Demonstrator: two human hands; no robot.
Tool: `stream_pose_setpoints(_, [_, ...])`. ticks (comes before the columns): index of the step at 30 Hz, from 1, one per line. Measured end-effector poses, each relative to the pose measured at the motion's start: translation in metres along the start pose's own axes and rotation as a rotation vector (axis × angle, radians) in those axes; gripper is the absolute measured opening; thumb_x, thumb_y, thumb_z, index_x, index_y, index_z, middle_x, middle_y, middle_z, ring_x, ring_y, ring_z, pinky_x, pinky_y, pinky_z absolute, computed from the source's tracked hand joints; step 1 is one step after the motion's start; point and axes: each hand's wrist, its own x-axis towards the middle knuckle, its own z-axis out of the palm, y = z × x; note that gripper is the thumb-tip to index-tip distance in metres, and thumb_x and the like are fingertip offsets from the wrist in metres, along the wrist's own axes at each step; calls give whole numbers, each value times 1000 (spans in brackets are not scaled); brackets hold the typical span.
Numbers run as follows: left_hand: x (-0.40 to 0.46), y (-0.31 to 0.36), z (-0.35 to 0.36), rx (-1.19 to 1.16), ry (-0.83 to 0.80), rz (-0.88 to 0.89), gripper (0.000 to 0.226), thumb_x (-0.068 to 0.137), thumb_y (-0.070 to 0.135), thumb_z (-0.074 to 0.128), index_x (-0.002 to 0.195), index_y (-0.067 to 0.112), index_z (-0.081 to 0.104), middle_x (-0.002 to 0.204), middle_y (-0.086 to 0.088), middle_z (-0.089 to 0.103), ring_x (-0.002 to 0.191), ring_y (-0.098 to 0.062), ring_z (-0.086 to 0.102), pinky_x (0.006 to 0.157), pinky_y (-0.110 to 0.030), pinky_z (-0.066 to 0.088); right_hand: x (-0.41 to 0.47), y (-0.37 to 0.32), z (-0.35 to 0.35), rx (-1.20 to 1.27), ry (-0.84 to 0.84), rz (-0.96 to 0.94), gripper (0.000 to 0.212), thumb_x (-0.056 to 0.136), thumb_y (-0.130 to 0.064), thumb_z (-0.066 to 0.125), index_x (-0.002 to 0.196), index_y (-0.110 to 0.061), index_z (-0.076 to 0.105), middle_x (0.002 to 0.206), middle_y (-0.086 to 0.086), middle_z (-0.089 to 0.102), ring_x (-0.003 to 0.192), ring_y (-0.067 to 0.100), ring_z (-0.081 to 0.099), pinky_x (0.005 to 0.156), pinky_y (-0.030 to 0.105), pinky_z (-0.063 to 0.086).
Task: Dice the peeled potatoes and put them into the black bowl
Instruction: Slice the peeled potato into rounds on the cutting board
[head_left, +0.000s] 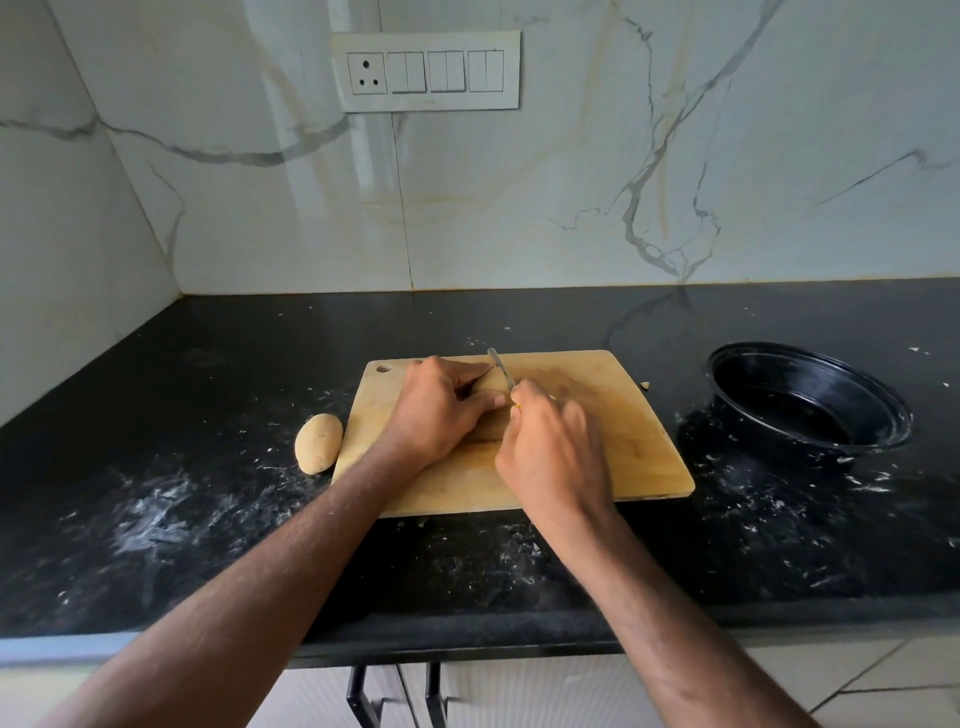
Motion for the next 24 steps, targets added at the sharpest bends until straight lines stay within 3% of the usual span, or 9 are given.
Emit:
stream_pose_setpoints(6, [-1, 4, 0, -10, 12, 7, 43, 83, 23, 77, 58, 5, 48, 54, -12, 38, 58, -9, 22, 52, -34, 28, 12, -5, 3, 9, -51, 47, 20, 95, -13, 51, 112, -18, 59, 96, 13, 65, 90, 33, 61, 70, 36, 42])
stream_pose_setpoints(9, [-2, 7, 0, -5, 3, 15, 47, 83, 20, 78, 54, 17, 41, 51, 4, 30, 57, -10, 22, 50, -25, 24, 6, -4, 4, 7, -39, 33, 20, 96, -13, 51, 114, -17, 59, 95, 11, 67, 89, 29, 61, 67, 33, 38])
stream_pose_setpoints(12, [-3, 11, -2, -10, -1, 26, 54, 83, 20, 79, 51, 25, 35, 51, 6, 29, 56, -10, 21, 49, -21, 22, 2, -5, 3, -18, -17, 12, 22, 93, -12, 55, 113, -19, 61, 93, 7, 70, 86, 25, 61, 66, 30, 36])
stream_pose_setpoints(15, [-2, 10, -2, -11, -4, 8, 50, 83, 18, 78, 50, 26, 42, 48, 8, 31, 53, -9, 24, 49, -19, 24, -1, -6, 0, -18, -55, 25, 25, 93, -11, 55, 116, -20, 61, 95, 7, 69, 89, 26, 61, 67, 31, 35])
stream_pose_setpoints(19, [-2, 7, -2, -5, 0, -25, 30, 85, 23, 78, 61, 14, 61, 50, 9, 39, 52, -11, 29, 49, -21, 28, -15, -4, -2, -24, -120, 36, 24, 96, -13, 51, 119, -17, 57, 95, 7, 65, 89, 26, 60, 69, 32, 38])
stream_pose_setpoints(21, [-2, 5, -1, 0, -2, -33, 23, 85, 26, 78, 68, 13, 68, 53, 4, 53, 52, -15, 38, 51, -27, 37, -20, -2, -6, -18, -124, 32, 25, 97, -14, 51, 121, -16, 57, 96, 7, 65, 88, 25, 59, 70, 32, 40])
stream_pose_setpoints(24, [-2, 4, -1, 7, -7, -41, 18, 84, 29, 77, 81, 12, 74, 68, -6, 69, 66, -28, 61, 62, -40, 49, -21, 1, -14, -6, -140, 40, 26, 97, -14, 53, 122, -17, 58, 96, 8, 64, 90, 26, 60, 71, 34, 47])
